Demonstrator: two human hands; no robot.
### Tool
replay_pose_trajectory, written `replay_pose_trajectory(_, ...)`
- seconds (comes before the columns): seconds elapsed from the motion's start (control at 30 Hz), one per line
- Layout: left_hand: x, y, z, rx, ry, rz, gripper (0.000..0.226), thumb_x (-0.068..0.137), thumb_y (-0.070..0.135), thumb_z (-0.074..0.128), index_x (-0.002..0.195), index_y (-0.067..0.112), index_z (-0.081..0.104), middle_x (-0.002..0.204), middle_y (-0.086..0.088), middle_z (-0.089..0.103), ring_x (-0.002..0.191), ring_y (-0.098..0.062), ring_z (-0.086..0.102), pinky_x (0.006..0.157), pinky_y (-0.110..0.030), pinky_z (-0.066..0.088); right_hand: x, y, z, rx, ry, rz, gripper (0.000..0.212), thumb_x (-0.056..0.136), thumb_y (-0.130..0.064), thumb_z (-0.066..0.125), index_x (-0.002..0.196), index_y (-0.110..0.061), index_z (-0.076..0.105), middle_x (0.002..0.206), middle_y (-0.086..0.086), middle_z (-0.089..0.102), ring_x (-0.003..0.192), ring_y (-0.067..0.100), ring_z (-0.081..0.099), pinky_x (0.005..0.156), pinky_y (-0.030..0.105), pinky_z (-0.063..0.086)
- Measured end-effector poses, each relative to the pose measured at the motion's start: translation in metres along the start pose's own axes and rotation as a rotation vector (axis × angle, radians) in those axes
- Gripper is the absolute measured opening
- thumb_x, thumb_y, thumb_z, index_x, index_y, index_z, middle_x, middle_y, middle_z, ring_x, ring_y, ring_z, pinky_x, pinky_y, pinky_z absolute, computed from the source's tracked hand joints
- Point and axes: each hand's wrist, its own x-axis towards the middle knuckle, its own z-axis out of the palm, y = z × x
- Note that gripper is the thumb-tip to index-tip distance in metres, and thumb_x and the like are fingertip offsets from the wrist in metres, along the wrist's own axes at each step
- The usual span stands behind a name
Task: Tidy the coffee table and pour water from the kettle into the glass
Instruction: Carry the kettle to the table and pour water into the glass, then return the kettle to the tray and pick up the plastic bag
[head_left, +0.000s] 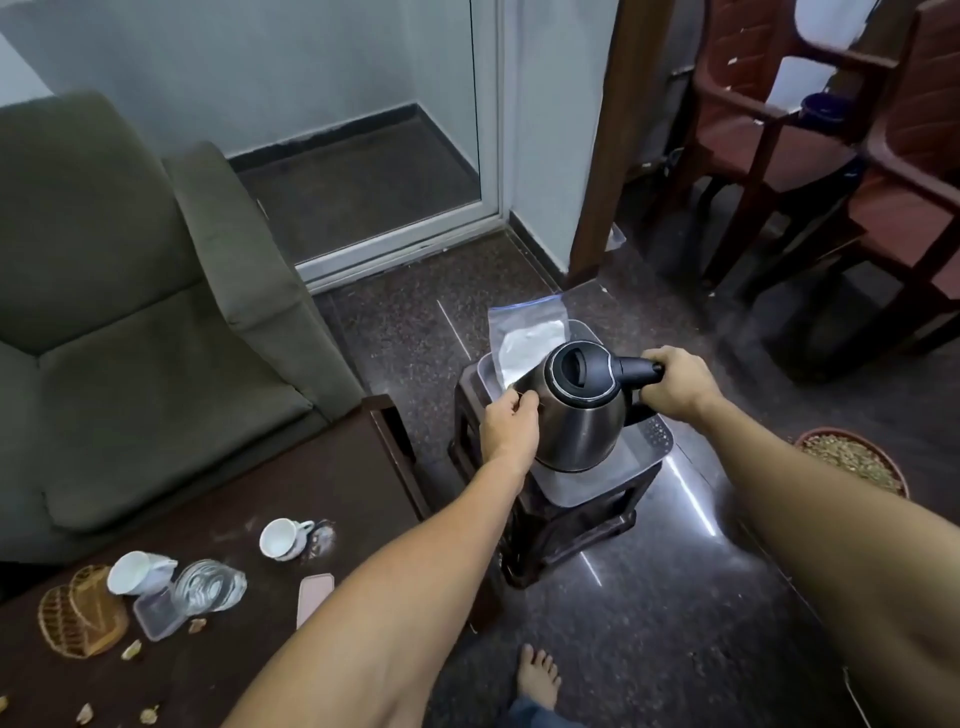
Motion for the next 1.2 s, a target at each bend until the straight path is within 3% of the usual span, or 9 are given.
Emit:
replay_pose_trajectory(0.27,0.025,-0.039,0.04,-0.04,-0.051,-0.107,0.033,0.089,0.033,0.057,0.058,0.024,0.05,0.061,0.008,0.05,0.068,-0.019,0.049,0.067,-0.032,0.043,0.03,0.043,0.024,-0.056,-0.057,0.018,0.027,0.071,0.008,0.06,0.061,-0.015,0.051,0.079,0.016,0.065,0.079,0.033,0.057,0.065,0.032,0.038)
replay_pose_trajectory(0.43,0.036,-0.054,0.057,-0.079,-0.107,-0.148,0.026,0.089,0.035,0.057,0.08,0.011,0.062,0.076,0.003,0.059,0.079,-0.018,0.053,0.08,-0.035,0.049,0.045,0.062,0.034,-0.088,-0.073,0.014,0.011,0.071,0.007,0.06,0.076,-0.001,0.064,0.084,0.019,0.068,0.085,0.037,0.062,0.071,0.038,0.047)
replay_pose_trajectory(0.6,0.046,-0.058,0.066,-0.082,-0.12,-0.168,0.032,0.09,0.035,0.056,0.097,0.006,0.065,0.085,0.0,0.064,0.085,-0.019,0.058,0.101,-0.048,0.055,0.057,0.07,0.04,-0.094,-0.076,0.029,0.014,0.071,0.007,0.06,0.08,-0.001,0.068,0.085,0.018,0.069,0.086,0.037,0.061,0.07,0.032,0.038)
replay_pose_trajectory(0.77,0.048,-0.06,0.069,-0.055,-0.104,-0.177,0.025,0.089,0.034,0.057,0.084,0.011,0.063,0.083,0.001,0.066,0.085,-0.02,0.061,0.1,-0.049,0.056,0.062,0.075,0.045,-0.094,-0.093,0.021,0.016,0.072,0.006,0.06,0.082,-0.001,0.069,0.09,0.018,0.067,0.09,0.038,0.061,0.081,0.04,0.049)
replay_pose_trajectory(0.93,0.052,-0.061,0.071,-0.055,-0.146,-0.169,0.023,0.091,0.037,0.056,0.097,0.021,0.073,0.107,-0.002,0.076,0.111,-0.026,0.07,0.105,-0.046,0.054,0.067,0.082,0.05,-0.083,-0.092,0.049,0.015,0.07,0.008,0.06,0.079,-0.002,0.067,0.089,0.016,0.066,0.089,0.038,0.059,0.079,0.039,0.048)
replay_pose_trajectory(1.03,0.055,-0.06,0.072,-0.029,-0.148,-0.162,0.019,0.089,0.039,0.057,0.082,0.026,0.069,0.095,0.005,0.074,0.104,-0.023,0.07,0.104,-0.046,0.054,0.07,0.086,0.052,-0.066,-0.094,0.06,0.014,0.07,0.008,0.06,0.077,-0.002,0.065,0.086,0.014,0.064,0.086,0.036,0.057,0.075,0.038,0.045)
replay_pose_trajectory(1.13,0.055,-0.059,0.072,-0.016,-0.17,-0.152,0.021,0.09,0.04,0.055,0.089,0.025,0.07,0.092,0.007,0.073,0.104,-0.023,0.07,0.104,-0.047,0.054,0.073,0.087,0.051,-0.046,-0.126,0.101,0.017,0.07,0.01,0.059,0.081,-0.002,0.063,0.081,0.013,0.061,0.086,0.036,0.058,0.074,0.038,0.046)
replay_pose_trajectory(1.2,0.056,-0.058,0.069,-0.004,-0.204,-0.156,0.021,0.093,0.039,0.054,0.092,0.025,0.07,0.091,0.007,0.072,0.104,-0.023,0.069,0.104,-0.043,0.053,0.075,0.085,0.049,-0.065,-0.161,0.122,0.021,0.073,0.008,0.062,0.088,-0.005,0.065,0.09,0.015,0.065,0.094,0.038,0.062,0.079,0.038,0.05)
